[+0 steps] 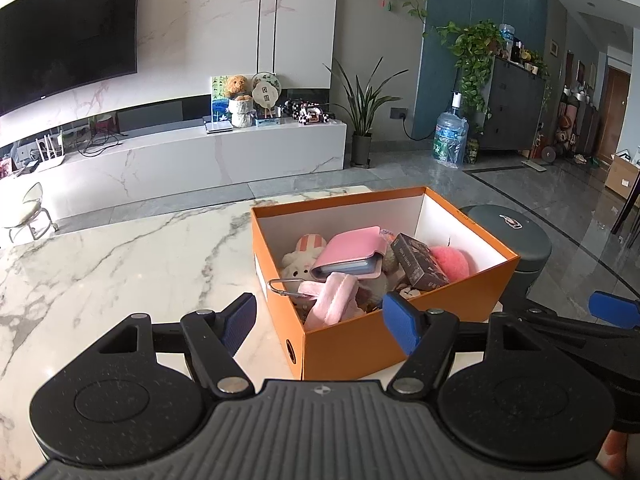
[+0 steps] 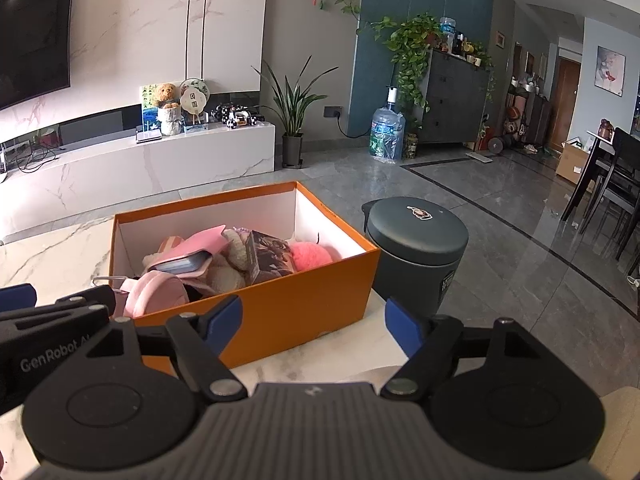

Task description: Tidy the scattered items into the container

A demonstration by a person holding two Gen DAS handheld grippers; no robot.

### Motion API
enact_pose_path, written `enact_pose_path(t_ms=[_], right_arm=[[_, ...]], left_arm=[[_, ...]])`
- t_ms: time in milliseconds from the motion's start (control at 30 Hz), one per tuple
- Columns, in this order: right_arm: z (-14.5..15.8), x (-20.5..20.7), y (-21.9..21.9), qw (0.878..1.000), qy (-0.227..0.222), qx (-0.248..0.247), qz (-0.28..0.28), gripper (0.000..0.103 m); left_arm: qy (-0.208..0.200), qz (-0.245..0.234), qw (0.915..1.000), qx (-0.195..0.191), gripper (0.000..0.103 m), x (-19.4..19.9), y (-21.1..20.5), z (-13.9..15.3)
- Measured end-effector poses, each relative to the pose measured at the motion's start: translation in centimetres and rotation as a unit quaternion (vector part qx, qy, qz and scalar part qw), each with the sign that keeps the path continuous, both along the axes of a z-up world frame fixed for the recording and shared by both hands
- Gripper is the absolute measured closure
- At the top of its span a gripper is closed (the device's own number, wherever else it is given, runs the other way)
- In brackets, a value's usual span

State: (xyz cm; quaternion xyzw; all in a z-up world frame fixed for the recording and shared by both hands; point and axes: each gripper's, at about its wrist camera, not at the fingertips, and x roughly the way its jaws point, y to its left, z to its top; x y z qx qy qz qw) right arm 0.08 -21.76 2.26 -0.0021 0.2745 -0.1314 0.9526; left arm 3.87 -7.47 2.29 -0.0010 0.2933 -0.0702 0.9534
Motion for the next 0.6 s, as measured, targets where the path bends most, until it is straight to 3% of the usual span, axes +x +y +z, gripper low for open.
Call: enact_pose_path(t_ms=[600], right_arm=[[-0.08, -0.12, -0.87, 1.0, 0.003, 0.01, -0.004, 0.023]], left_arm=[[0.002, -0.002, 0.9999, 0.011, 0.021, -0.26, -0.76, -0.04]])
